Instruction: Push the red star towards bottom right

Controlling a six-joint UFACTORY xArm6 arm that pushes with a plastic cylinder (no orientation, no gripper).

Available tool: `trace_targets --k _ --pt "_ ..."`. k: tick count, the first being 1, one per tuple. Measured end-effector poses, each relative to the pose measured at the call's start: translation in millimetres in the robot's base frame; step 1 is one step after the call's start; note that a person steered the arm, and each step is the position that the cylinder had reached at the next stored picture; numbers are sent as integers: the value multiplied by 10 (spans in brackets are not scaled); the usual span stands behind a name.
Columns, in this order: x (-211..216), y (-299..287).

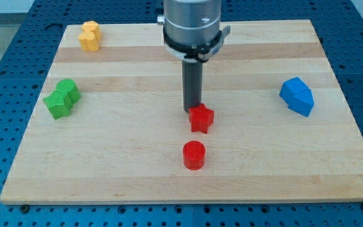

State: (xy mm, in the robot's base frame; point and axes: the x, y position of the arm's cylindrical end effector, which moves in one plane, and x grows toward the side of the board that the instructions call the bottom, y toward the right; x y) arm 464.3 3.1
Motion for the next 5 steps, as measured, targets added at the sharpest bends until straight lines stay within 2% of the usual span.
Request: trace_targets --k 1,3,5 --pt "128 29" --pt "-107 653" --pt "560 940"
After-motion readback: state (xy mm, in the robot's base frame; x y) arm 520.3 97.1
